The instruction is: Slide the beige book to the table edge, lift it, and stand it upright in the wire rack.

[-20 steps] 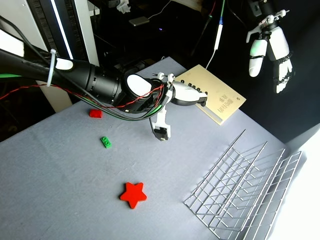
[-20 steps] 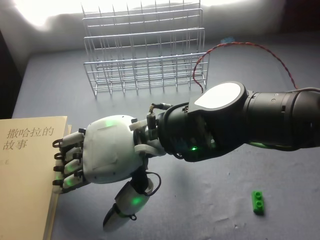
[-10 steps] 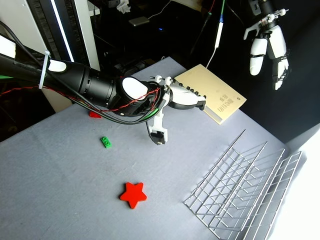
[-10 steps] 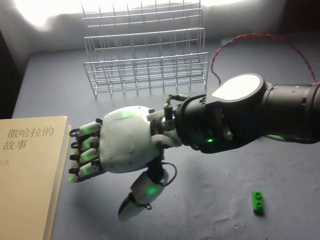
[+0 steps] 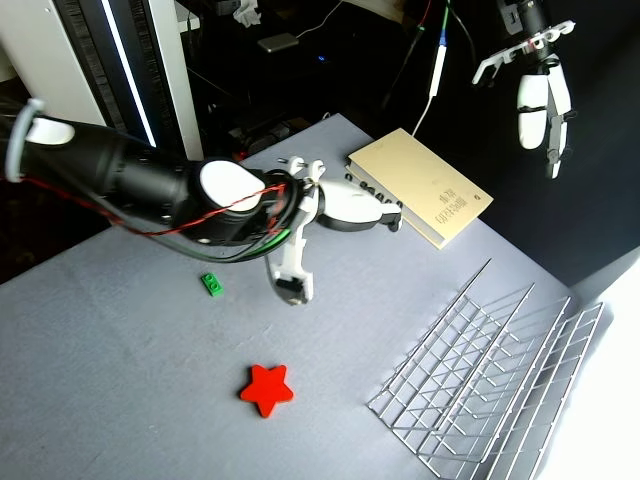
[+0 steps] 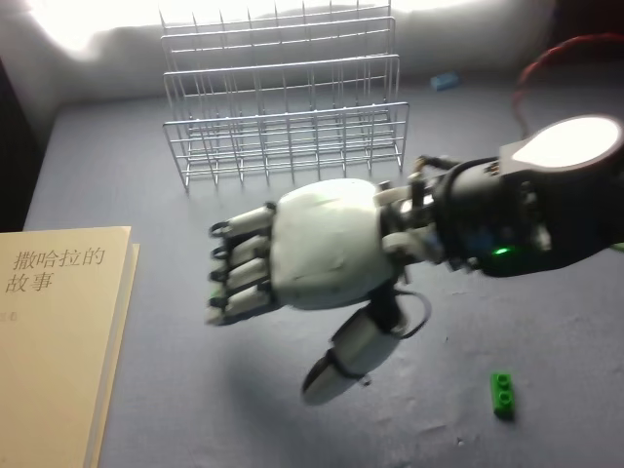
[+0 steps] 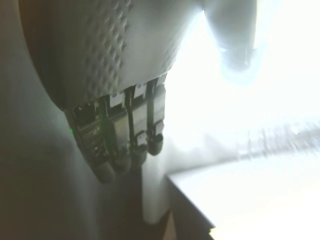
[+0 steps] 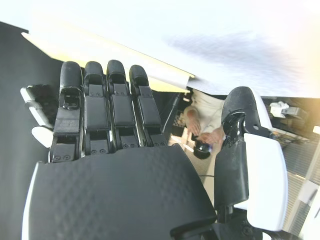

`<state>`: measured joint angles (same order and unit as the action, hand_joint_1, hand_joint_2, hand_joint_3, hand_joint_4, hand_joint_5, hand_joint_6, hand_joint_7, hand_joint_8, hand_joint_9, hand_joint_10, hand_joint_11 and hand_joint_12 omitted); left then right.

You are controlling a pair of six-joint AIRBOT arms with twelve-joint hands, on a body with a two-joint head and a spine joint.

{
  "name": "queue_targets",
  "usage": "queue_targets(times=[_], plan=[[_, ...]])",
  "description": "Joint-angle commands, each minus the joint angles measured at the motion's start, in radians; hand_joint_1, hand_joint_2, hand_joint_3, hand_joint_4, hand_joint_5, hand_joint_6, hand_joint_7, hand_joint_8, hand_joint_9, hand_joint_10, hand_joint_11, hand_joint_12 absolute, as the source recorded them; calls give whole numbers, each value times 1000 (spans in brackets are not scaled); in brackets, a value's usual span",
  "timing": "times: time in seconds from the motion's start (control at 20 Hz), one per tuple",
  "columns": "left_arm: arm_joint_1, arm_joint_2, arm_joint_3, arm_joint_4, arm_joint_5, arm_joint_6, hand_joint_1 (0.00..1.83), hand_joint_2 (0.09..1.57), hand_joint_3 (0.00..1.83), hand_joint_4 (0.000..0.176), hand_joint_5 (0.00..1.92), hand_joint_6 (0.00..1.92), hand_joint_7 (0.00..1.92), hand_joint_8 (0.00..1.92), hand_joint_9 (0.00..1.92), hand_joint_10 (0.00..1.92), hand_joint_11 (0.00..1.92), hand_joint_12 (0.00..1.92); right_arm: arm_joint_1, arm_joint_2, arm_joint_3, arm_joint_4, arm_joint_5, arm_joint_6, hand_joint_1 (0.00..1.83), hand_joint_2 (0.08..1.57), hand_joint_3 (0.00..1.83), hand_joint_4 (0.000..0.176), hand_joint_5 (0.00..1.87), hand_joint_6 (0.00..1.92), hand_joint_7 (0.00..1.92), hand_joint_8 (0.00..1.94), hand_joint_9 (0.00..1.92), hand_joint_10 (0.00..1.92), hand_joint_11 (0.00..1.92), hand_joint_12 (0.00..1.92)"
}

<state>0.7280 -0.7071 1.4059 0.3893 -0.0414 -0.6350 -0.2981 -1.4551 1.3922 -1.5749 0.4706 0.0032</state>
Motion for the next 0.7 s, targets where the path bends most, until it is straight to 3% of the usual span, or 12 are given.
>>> queue_targets(times=[0.0, 0.25, 0.5, 0.6, 0.65], plan=[[-3, 10, 6, 5, -25, -12, 70, 1128, 0, 0, 240, 4, 225, 1, 192, 4, 0, 474, 5, 13, -16, 43, 43, 9, 117, 1042, 1, 0, 269, 0, 293, 1, 291, 6, 0, 784], [-1, 11, 3, 13, -22, -3, 95, 1118, 0, 0, 240, 1, 226, 1, 203, 3, 0, 525, 2, 128, -110, 43, 43, 24, 142, 1042, 0, 0, 274, 1, 307, 3, 304, 6, 0, 760], [16, 22, -8, 12, 15, -113, 107, 1109, 0, 0, 257, 4, 247, 4, 230, 4, 0, 592, 32, 213, -181, 43, 56, 33, 146, 1039, 0, 0, 268, 0, 288, 0, 291, 0, 0, 794], [23, 28, -18, 12, 37, -131, 101, 1110, 0, 0, 268, 5, 257, 4, 238, 4, 0, 616, 36, 223, -194, 43, 57, 35, 131, 1043, 1, 0, 236, 0, 252, 0, 258, 0, 0, 736], [26, 29, -24, 14, 49, -131, 112, 1109, 0, 0, 259, 1, 253, 1, 233, 1, 0, 614, 36, 218, -195, 43, 55, 39, 134, 1040, 0, 0, 260, 8, 282, 8, 284, 9, 0, 794]])
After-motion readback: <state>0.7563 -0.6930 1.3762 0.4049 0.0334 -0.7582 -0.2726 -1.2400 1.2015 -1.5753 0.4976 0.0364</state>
